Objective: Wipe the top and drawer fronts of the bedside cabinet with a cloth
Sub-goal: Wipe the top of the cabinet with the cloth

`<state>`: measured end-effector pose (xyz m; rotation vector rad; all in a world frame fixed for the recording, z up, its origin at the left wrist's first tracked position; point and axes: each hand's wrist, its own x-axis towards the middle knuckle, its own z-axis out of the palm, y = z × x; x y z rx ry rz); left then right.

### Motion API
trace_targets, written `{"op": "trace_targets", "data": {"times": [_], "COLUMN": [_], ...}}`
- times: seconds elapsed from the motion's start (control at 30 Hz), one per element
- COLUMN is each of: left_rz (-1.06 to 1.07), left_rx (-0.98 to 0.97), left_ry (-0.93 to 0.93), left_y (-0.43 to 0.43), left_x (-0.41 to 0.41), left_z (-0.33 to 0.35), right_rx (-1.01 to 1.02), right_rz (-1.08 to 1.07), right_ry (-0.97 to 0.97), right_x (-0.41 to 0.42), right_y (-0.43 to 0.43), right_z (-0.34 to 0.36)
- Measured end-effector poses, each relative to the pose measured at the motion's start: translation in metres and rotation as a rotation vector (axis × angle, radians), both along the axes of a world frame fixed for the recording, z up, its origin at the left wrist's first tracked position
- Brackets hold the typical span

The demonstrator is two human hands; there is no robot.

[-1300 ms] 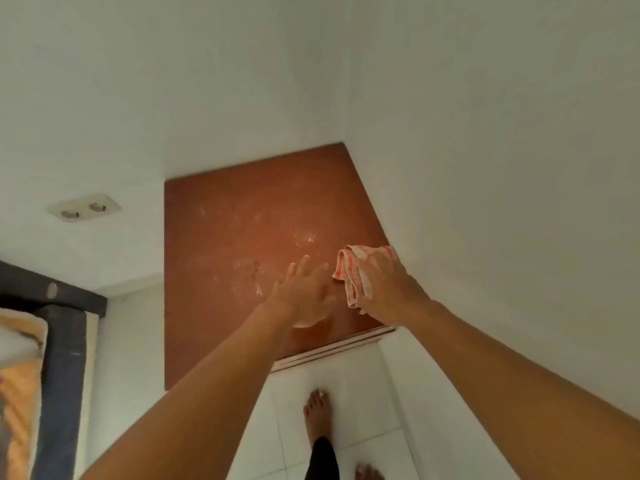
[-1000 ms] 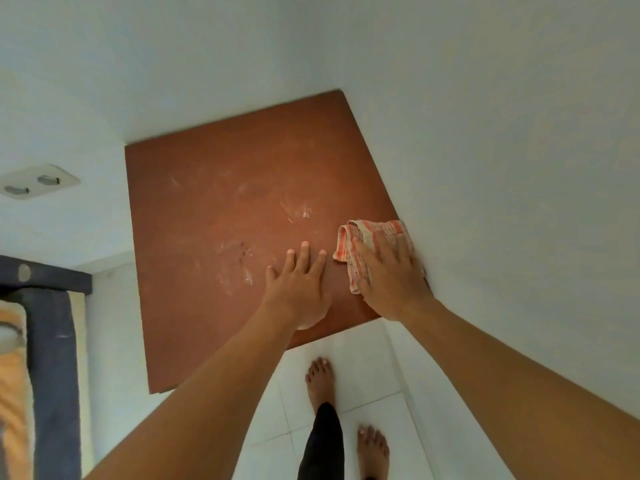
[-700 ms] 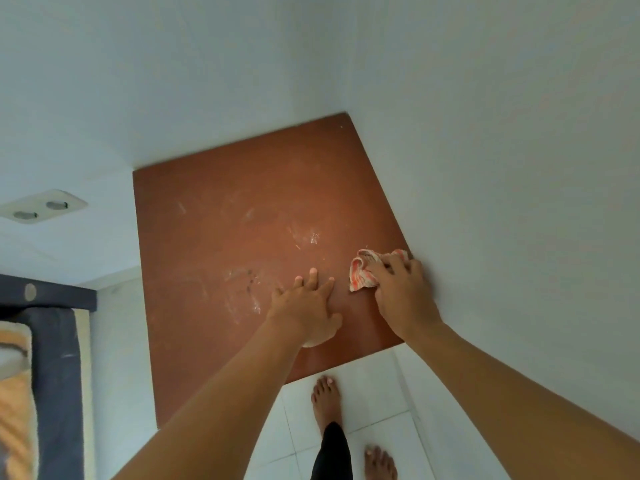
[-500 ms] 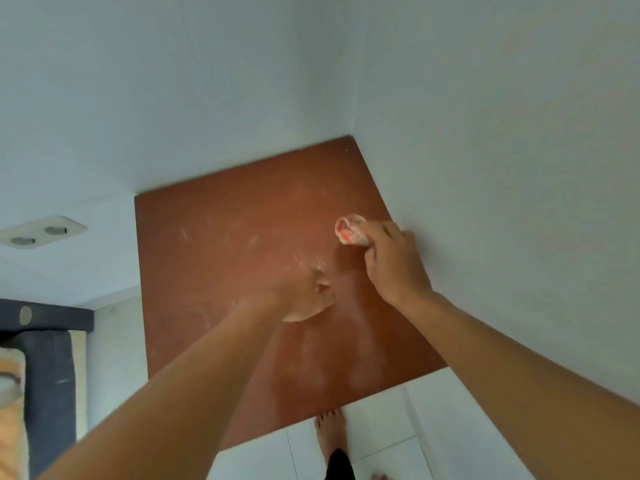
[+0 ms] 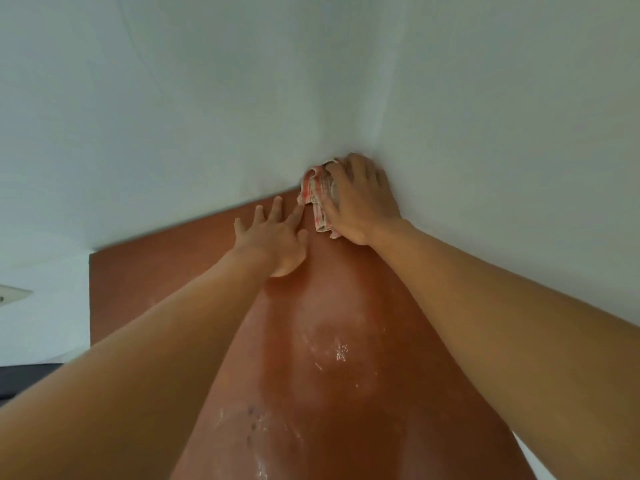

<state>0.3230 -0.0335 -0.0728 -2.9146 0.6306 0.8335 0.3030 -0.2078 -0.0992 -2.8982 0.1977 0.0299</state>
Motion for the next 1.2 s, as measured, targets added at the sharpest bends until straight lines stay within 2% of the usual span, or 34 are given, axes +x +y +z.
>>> {"op": "trace_targets", "data": {"times": [0.17,0.47,0.67,1.2], "left_rz": [-0.025,0.023,0.056,0.012], "left_rx": [0.01,0.047,0.062,-0.141], "left_ry": [-0.06,-0.014,-0.057,-0.057], "left_y": [0.007,-0.001,-0.008,-0.006], "left_x": [-0.01,-0.007,-0.018,-0.226], "left_z": [-0.019,-0.012,-0.005,0.004], "right_rx": [0.01,0.01,0.001,-0.063], "right_rz": [0.04,0.033,0.012,-0.005], "right_ry": [0.137,0.149,0.146,0.135], "right_x": [-0.013,-0.023,-0.072,-0.309], "right_y": [-0.003,-0.002,0.002,0.015], "right_z": [-0.024,-0.023,-0.021,-0.026]}}
